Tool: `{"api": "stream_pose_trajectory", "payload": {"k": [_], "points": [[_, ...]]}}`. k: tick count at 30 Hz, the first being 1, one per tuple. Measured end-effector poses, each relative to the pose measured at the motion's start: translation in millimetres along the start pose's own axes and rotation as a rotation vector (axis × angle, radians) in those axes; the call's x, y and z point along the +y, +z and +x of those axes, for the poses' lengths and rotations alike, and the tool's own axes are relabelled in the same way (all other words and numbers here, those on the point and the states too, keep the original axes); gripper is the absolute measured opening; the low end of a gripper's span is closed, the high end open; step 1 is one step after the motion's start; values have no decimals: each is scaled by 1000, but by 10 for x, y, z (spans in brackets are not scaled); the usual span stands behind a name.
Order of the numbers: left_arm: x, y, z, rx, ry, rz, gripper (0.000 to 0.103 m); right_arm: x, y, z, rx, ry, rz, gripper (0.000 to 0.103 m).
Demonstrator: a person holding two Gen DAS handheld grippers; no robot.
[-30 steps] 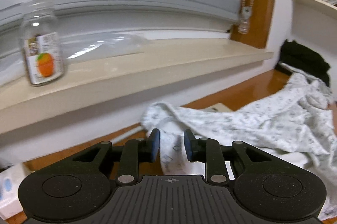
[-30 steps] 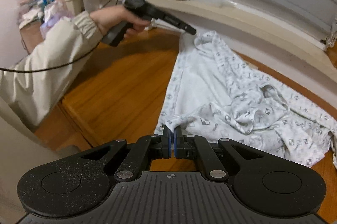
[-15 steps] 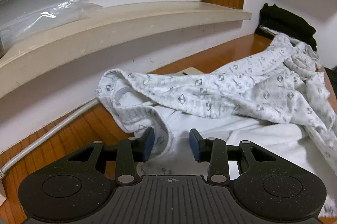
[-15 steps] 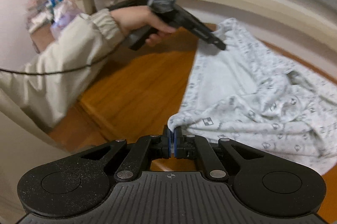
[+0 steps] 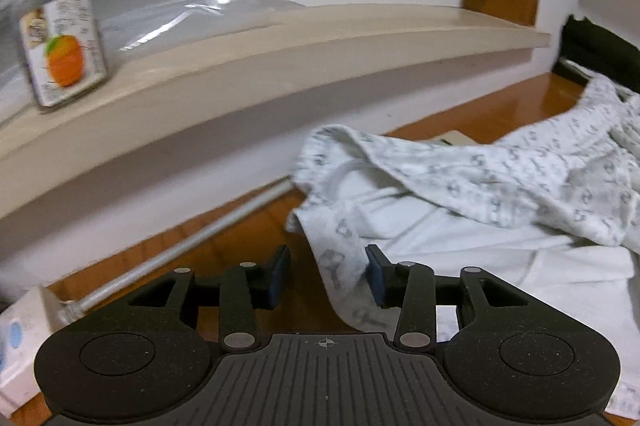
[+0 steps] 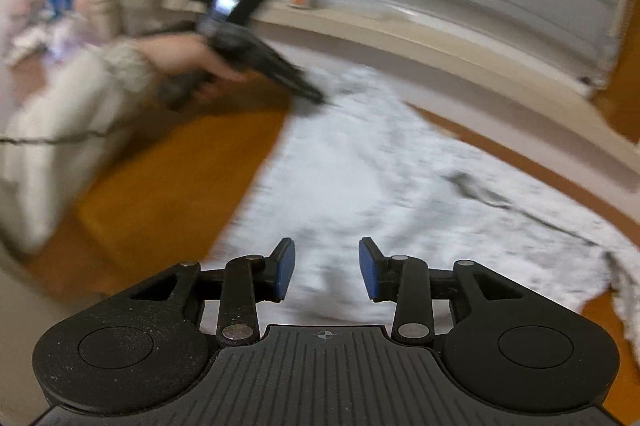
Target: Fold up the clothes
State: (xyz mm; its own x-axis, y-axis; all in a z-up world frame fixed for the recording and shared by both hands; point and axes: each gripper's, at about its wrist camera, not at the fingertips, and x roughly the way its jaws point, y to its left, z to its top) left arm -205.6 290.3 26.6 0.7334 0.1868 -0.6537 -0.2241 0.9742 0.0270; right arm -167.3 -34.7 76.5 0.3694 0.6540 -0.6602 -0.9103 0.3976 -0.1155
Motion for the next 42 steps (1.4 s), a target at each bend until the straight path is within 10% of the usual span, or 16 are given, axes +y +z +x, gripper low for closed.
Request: {"api": "stream_pose_trajectory", "payload": {"k": [7,11,14,25,26,27,34,42], "points": [[80,87,-306,-142,76,-41,43,-356,-315,454,-5,-49,38,38],[115,135,-394,-217,-105,-142,35,-394,-406,477,-58,-44,53,39],[56,158,-155,-153,-263,-220,35,-433,-462,487,-86,-35,80,39],[-294,322,478,-8,-300,-287,41,-484,-539,485,-168,-3,130,41],[-303,312,474,-20,-307,-277,7,-479,-540,486,-169,-4,129,41],[-335,319,436,-40,-310,-240,5,-471,-537,486,-168,-5,126,41],[-15,509,-351,-276,-196,-240,4,-398,-517,420,-133,31,97,41],[219,406,-361,-166,-53,-216,22,-236,-444,375,-138,124,89,41]]}}
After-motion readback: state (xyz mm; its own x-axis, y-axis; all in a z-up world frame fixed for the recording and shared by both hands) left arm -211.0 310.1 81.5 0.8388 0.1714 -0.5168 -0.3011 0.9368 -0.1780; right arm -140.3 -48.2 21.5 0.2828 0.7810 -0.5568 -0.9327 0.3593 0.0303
